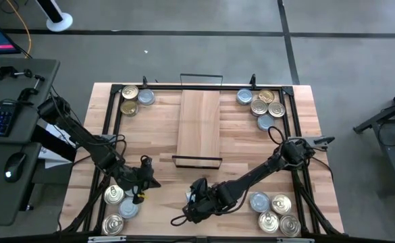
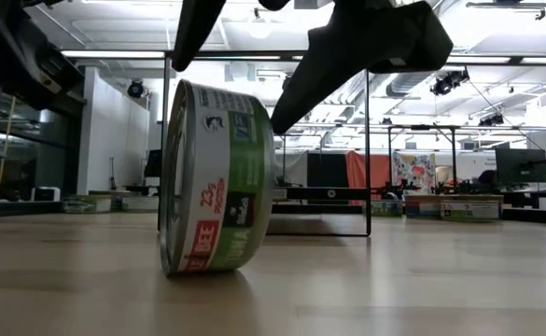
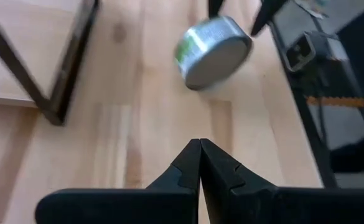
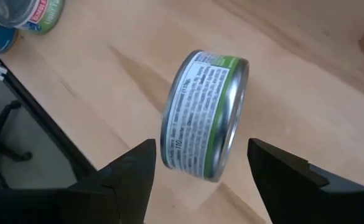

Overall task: Stack canned seafood by type on shelf
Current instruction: Put the green tuna cans on the shelf

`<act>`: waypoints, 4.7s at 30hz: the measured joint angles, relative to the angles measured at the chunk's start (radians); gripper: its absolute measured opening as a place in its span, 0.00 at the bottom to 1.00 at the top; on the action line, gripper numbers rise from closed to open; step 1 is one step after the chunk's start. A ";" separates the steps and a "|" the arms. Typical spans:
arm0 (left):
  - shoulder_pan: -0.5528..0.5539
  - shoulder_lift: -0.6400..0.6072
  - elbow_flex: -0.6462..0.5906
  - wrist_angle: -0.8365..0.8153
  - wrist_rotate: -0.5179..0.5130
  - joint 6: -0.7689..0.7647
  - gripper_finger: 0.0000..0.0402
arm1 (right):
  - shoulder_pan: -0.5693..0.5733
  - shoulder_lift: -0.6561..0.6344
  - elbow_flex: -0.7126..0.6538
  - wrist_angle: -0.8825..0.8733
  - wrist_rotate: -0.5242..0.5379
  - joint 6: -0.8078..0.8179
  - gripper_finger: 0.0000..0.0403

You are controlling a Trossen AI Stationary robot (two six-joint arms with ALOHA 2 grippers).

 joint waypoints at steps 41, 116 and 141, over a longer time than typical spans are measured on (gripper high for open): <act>0.018 0.549 0.159 0.578 0.053 0.010 0.00 | -0.032 0.000 0.000 0.005 -0.054 -0.026 0.61; -0.113 -0.312 0.280 -0.322 -0.257 0.054 0.00 | -0.030 0.025 0.307 -0.463 -0.268 -0.633 0.29; 0.675 -0.436 0.280 -0.241 0.187 0.403 0.00 | -0.522 -0.982 -0.778 -0.175 -0.045 -0.336 0.29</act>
